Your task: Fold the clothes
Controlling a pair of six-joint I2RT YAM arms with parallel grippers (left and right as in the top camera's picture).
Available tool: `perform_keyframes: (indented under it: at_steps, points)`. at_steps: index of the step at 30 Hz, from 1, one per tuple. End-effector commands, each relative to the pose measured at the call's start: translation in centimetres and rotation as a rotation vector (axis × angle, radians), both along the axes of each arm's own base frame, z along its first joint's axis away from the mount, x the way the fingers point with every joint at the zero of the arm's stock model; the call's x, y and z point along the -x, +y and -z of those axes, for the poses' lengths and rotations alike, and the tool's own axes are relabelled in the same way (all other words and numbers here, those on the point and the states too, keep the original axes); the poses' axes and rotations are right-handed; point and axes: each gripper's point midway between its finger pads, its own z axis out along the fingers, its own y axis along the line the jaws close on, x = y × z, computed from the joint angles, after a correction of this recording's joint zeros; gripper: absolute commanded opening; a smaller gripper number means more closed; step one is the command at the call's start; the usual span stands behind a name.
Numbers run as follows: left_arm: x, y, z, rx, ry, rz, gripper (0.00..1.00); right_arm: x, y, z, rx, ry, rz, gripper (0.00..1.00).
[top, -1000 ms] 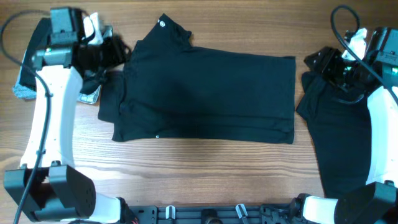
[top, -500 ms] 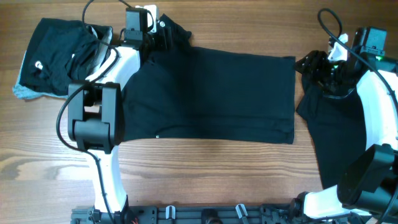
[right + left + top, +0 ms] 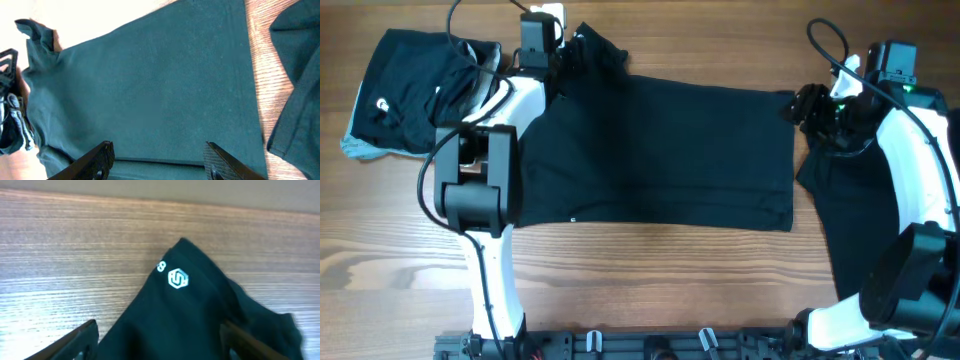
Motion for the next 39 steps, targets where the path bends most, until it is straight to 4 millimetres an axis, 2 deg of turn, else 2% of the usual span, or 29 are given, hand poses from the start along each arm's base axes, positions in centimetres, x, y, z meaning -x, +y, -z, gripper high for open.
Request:
perform_keyframes:
  at_steps: [1, 4, 5, 6, 9, 10, 11, 12, 16, 18, 20, 22, 24, 26, 27, 30, 33, 35, 37, 39]
  points:
    - [-0.3, 0.3, 3.2, -0.059, 0.018, 0.023, 0.73, 0.3, 0.6, 1.2, 0.008, 0.036, -0.010, 0.62]
    - [-0.3, 0.2, 4.6, -0.068, 0.028, 0.040, 0.69, 0.8, 0.9, 1.7, 0.003, 0.058, -0.010, 0.62]
    - [-0.1, 0.2, 4.9, -0.069, 0.038, 0.041, 0.62, 0.8, 1.0, 1.7, 0.002, 0.059, -0.013, 0.62]
    - [0.0, 0.2, 5.1, -0.070, 0.046, 0.042, 0.50, 0.8, 1.2, 1.7, -0.003, 0.065, -0.003, 0.62]
    - [0.4, -1.4, 5.0, -0.020, 0.051, 0.105, 0.21, 0.4, 1.3, 1.6, -0.004, 0.053, 0.000, 0.61]
    - [0.5, -2.1, 4.8, 0.006, 0.052, 0.135, 0.09, 0.2, 1.3, 1.5, -0.002, 0.044, 0.000, 0.61]
    - [0.8, -2.7, 4.5, 0.031, 0.057, 0.165, 0.04, -0.3, 1.2, 1.3, 0.002, 0.017, 0.000, 0.62]
    - [0.9, -2.8, 4.1, 0.035, 0.062, 0.169, 0.04, -0.9, 1.0, 1.1, 0.010, -0.008, 0.000, 0.61]
    - [0.7, -2.6, -0.1, 0.036, 0.015, 0.166, 0.04, -4.0, -0.8, 0.2, 0.106, -0.142, 0.034, 0.56]
    - [0.7, -2.6, -3.8, 0.038, -0.032, 0.166, 0.04, -6.4, -2.0, -0.3, 0.168, -0.237, 0.057, 0.55]
    - [1.0, -2.2, -6.3, 0.027, -0.056, 0.151, 0.04, -8.1, -2.8, 0.1, 0.202, -0.282, 0.076, 0.52]
    - [1.2, -1.4, -7.5, -0.001, -0.060, 0.115, 0.04, -9.6, -3.4, 1.6, 0.224, -0.299, 0.092, 0.48]
    - [1.3, -0.2, -8.0, -0.043, -0.054, 0.061, 0.04, -10.8, -3.6, 3.7, 0.226, -0.299, 0.093, 0.46]
    - [1.6, 0.0, -7.7, -0.050, -0.037, 0.055, 0.04, -11.5, -4.0, 6.8, 0.236, -0.270, 0.100, 0.46]
    - [1.8, 0.0, -7.4, -0.051, -0.022, 0.055, 0.04, -11.5, -4.9, 9.3, 0.274, -0.226, 0.125, 0.45]
    - [2.2, 0.0, -6.9, -0.054, 0.002, 0.056, 0.04, -11.0, -6.7, 13.1, 0.355, -0.149, 0.180, 0.48]
    - [2.5, 0.0, -6.5, -0.056, 0.025, 0.057, 0.04, -11.0, -6.6, 15.0, 0.351, -0.130, 0.176, 0.57]
    - [2.6, 0.0, -6.5, -0.056, 0.026, 0.058, 0.04, -11.3, -6.3, 15.5, 0.331, -0.137, 0.168, 0.61]
    - [2.6, 0.0, -6.5, -0.056, 0.026, 0.058, 0.04, -11.6, -5.2, 16.0, 0.275, -0.152, 0.142, 0.59]
    - [2.6, 0.0, -6.4, -0.056, 0.027, 0.058, 0.04, -11.5, -4.3, 16.6, 0.223, -0.144, 0.116, 0.52]
